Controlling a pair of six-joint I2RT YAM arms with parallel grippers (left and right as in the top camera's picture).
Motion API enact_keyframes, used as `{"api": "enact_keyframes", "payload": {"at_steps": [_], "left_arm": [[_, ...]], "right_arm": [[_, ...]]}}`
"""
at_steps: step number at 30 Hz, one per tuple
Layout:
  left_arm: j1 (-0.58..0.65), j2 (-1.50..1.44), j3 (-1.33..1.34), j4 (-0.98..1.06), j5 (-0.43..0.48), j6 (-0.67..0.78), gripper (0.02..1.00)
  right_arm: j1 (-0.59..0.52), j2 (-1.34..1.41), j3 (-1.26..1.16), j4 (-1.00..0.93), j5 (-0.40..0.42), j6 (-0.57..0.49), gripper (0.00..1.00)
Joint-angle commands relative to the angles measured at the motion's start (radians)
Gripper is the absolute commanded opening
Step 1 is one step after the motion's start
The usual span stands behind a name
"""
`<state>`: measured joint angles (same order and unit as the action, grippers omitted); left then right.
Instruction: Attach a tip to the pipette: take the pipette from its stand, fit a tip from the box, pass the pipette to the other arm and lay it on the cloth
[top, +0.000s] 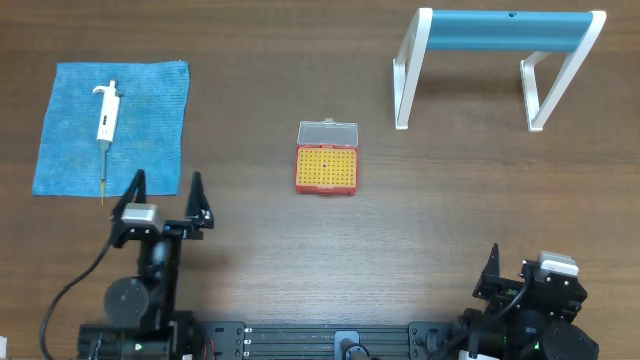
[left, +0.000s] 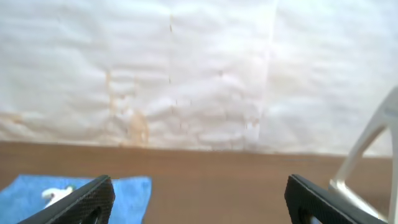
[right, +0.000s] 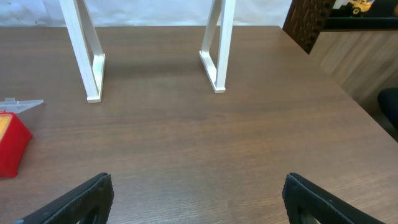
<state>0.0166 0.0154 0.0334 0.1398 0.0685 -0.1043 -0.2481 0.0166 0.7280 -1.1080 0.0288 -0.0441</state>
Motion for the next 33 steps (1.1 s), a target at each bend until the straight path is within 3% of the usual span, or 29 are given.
{"api": "enact_keyframes", "payload": {"at_steps": [1,3,33], "left_arm": [[-0.003,-0.012,-0.028,-0.1,0.034,0.031,0.888],[-0.003,-0.012,-0.028,-0.227,0.033,0.031,0.89],[-0.004,-0.01,-0.028,-0.212,0.034,0.032,0.888]], "right_arm": [[-0.005,0.005,0.0,0.002,0.013,-0.013,0.882],[-0.005,0.005,0.0,0.002,0.013,-0.013,0.882],[-0.005,0.005,0.0,0.002,0.014,-0.013,0.886]]}}
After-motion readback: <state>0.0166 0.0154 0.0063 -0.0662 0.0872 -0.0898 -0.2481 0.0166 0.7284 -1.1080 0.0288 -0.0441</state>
